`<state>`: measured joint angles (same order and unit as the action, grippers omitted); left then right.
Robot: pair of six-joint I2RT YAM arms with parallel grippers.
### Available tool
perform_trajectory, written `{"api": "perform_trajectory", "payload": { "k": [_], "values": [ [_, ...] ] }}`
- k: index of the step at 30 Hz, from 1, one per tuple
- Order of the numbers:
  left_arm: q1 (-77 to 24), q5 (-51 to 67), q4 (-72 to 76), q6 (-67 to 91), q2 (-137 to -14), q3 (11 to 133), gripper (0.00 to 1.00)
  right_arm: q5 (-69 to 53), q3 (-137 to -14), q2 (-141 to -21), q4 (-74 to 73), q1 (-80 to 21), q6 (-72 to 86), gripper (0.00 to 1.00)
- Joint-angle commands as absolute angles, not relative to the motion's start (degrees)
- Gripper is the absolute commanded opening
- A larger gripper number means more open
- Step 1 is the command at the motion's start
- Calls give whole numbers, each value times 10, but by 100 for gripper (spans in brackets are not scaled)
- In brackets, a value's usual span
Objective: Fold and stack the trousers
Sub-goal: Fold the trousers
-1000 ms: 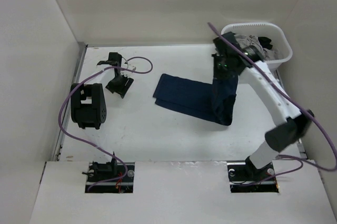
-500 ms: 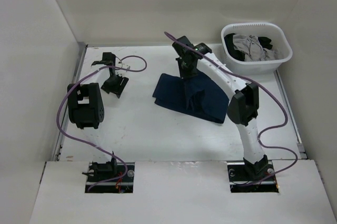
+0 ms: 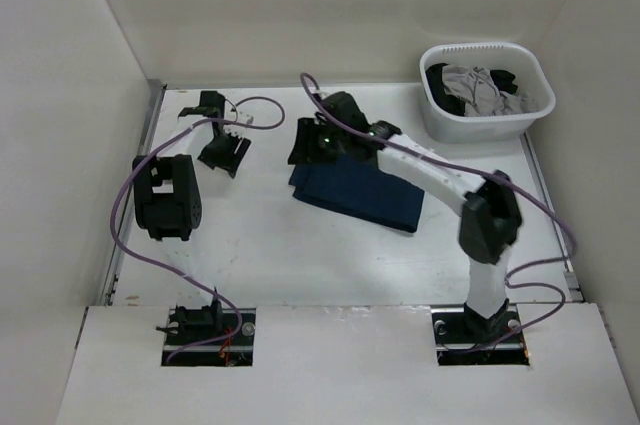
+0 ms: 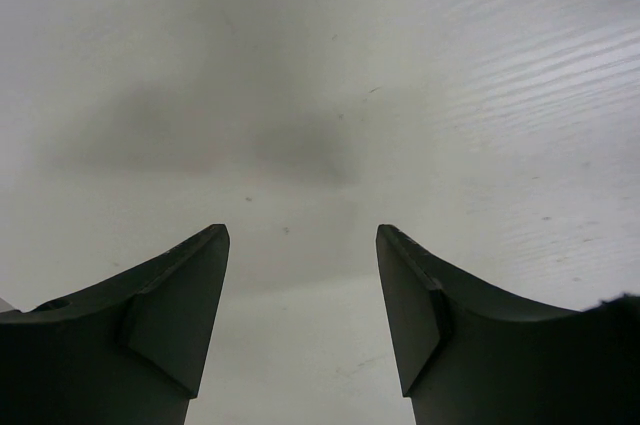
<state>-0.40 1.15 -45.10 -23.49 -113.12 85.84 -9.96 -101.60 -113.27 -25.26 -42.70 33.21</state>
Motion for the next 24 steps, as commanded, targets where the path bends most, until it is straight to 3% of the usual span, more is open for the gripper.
{"api": "perform_trajectory", "payload": {
  "k": [1,5,7,15,21,24],
  "values": [
    [-46,96,-471,-201,-1100,924,60,-57,-852,-952,-134,-383,398,62],
    [-111,212,-475,-157,-1083,955,61,32,-658,-815,-187,-311,448,70],
    [-152,251,-455,-140,-1085,958,62,54,-580,-768,-213,-279,462,100],
    [-250,192,-429,-114,-1186,981,62,67,-397,-687,-197,-211,497,100],
    [-262,180,-419,-112,-1213,944,59,-26,-316,-729,-41,-182,518,100],
    [-252,178,-417,-107,-1203,909,53,-80,-308,-759,31,-175,521,72]
  ]
}}
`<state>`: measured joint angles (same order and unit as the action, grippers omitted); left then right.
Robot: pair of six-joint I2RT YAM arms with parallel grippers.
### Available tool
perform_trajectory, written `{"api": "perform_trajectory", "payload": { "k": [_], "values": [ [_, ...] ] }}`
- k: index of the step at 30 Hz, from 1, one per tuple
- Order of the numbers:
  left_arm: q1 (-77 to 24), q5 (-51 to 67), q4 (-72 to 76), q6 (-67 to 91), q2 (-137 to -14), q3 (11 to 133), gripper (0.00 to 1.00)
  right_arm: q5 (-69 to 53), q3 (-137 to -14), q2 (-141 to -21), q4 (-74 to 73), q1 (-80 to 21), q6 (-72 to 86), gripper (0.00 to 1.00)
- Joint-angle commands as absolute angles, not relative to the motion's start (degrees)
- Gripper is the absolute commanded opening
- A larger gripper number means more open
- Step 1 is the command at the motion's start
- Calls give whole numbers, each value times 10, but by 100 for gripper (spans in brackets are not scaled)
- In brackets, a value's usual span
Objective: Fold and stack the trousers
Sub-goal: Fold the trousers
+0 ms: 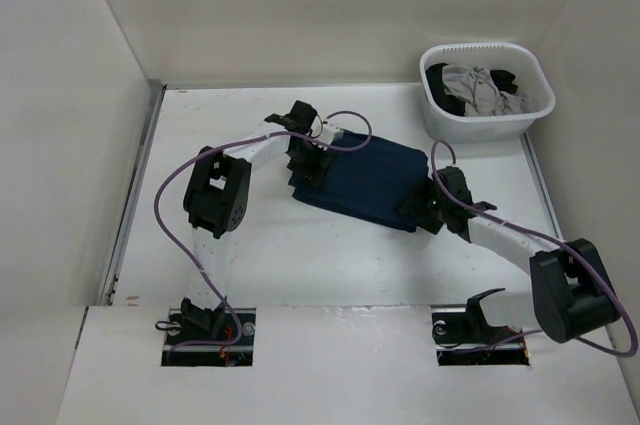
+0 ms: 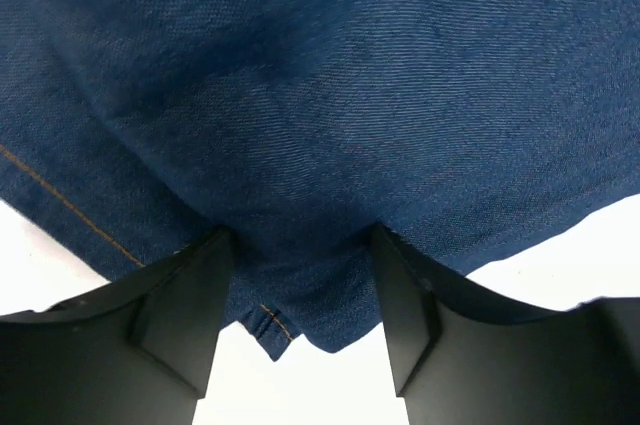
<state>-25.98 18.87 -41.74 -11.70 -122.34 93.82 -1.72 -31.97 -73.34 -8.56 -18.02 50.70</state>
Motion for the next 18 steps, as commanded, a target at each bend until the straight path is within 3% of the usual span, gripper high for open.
{"api": "perform_trajectory", "payload": {
  "k": [1,5,8,11,14,18],
  "values": [
    [-249,178,-418,-109,-1194,895,50,-102,-306,-769,47,-173,522,60],
    [-246,183,-411,-116,-1130,808,43,-194,-300,-788,110,-174,509,19],
    [-249,194,-410,-113,-1080,744,37,-219,-300,-782,113,-179,497,1],
    [-251,206,-423,-112,-1013,687,38,-241,-313,-767,87,-178,456,0],
    [-233,208,-455,-127,-946,667,50,-284,-351,-778,7,-180,417,0],
    [-175,224,-466,-153,-892,727,60,-295,-394,-801,-90,-211,341,3]
  ]
}}
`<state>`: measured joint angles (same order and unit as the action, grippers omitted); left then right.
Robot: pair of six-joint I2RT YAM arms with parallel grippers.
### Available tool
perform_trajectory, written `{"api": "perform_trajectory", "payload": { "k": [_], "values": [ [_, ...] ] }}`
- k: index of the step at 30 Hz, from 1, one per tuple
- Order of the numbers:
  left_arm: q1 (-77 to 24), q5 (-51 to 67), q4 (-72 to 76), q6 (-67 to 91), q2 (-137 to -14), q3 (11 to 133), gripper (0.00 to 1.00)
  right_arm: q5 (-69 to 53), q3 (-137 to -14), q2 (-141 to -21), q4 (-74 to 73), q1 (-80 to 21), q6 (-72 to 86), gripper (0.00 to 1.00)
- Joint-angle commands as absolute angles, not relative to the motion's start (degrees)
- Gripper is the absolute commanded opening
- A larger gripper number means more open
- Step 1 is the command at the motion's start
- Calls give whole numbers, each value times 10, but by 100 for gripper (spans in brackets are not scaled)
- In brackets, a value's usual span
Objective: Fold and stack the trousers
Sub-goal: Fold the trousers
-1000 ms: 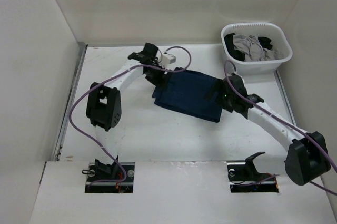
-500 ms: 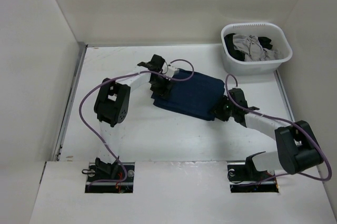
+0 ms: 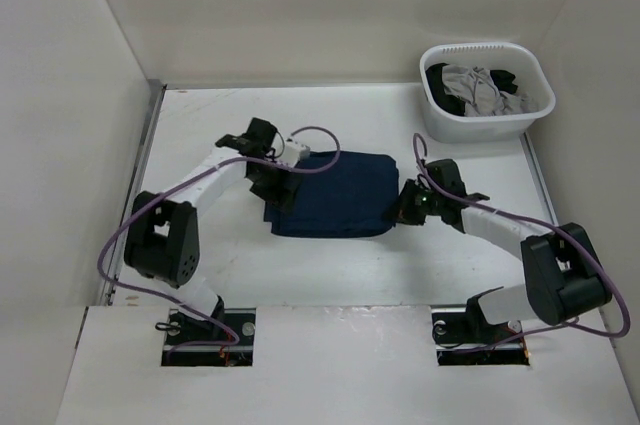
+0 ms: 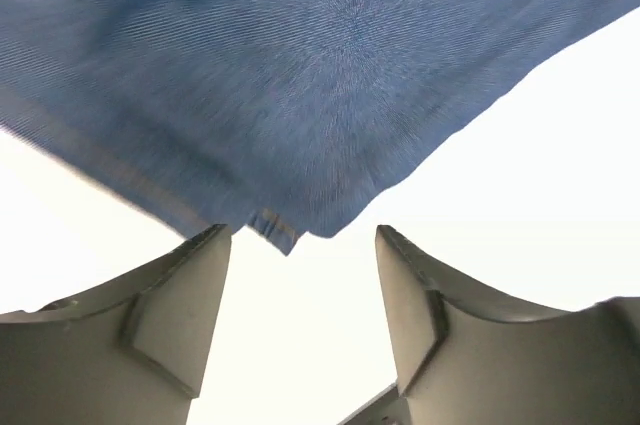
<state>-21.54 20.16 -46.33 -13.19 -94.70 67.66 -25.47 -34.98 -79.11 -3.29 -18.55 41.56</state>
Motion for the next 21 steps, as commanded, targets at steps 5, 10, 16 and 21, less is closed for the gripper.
{"api": "perform_trajectory", "payload": {
  "k": [5,10,16,21],
  "values": [
    [-165,231,-389,-156,-931,815,65,-279,-417,-824,-127,-215,305,6],
    [-204,194,-374,-175,-1054,885,60,-280,-417,-838,-127,-199,300,7],
    [-208,163,-342,-181,-1132,909,58,-277,-399,-833,-120,-189,304,7],
    [-188,148,-304,-151,-1134,902,58,-272,-388,-827,-111,-188,314,6]
  ]
}}
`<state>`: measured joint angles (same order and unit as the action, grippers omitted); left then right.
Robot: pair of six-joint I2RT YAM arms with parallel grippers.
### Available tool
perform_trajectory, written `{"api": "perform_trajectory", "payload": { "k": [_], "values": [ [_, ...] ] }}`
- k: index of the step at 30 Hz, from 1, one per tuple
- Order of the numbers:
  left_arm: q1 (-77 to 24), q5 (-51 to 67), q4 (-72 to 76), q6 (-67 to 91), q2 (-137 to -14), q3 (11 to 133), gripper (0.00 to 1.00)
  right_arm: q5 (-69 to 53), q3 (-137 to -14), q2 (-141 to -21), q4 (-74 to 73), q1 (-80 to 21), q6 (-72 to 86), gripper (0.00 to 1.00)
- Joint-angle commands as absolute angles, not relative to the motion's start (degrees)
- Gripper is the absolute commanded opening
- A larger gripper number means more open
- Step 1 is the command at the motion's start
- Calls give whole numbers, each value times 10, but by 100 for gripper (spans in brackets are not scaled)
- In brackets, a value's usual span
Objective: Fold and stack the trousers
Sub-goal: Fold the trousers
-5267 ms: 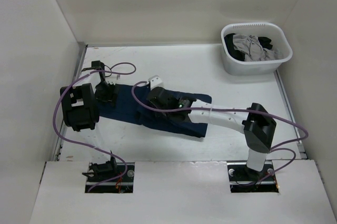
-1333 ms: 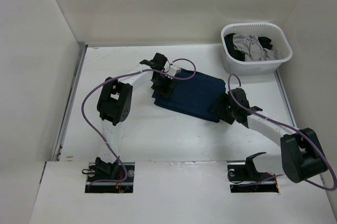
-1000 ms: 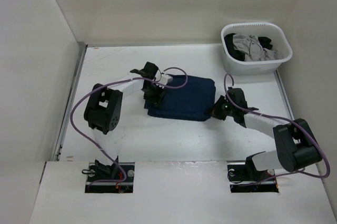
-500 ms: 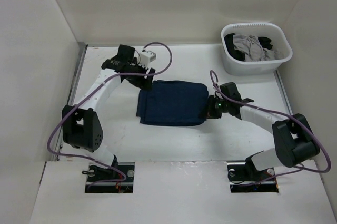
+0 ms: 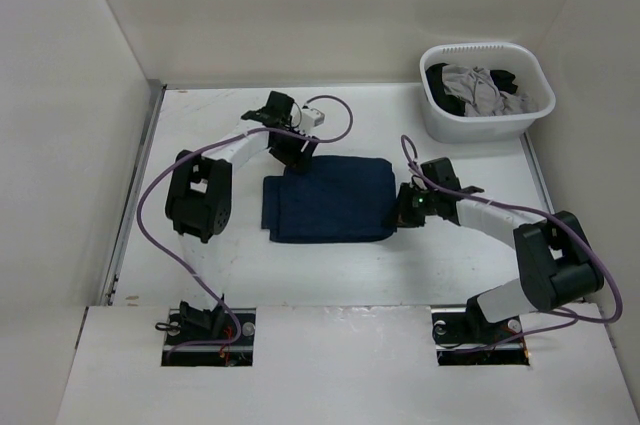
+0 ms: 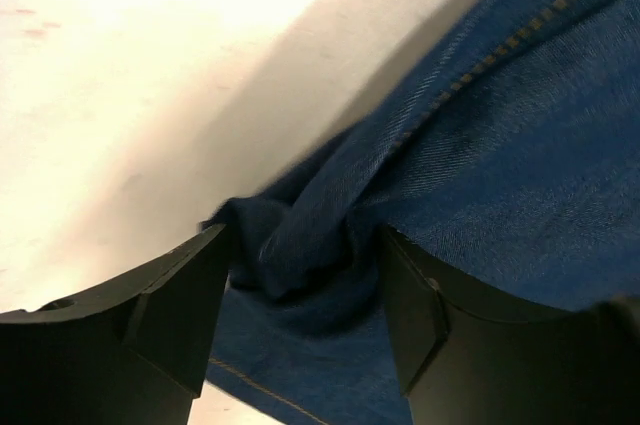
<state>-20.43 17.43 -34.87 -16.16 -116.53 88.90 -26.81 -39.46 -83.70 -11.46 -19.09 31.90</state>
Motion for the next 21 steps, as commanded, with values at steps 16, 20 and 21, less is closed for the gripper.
{"api": "perform_trajectory", "payload": {
  "k": [16,20,21],
  "values": [
    [-205,33,-270,-181,-1127,857,59,-282,-400,-815,-90,-188,334,100],
    [-209,21,-272,-193,-1079,856,60,-169,-454,-743,-109,-192,343,100],
    [-207,18,-272,-193,-1064,858,60,-137,-465,-732,-114,-198,344,100]
  ]
}}
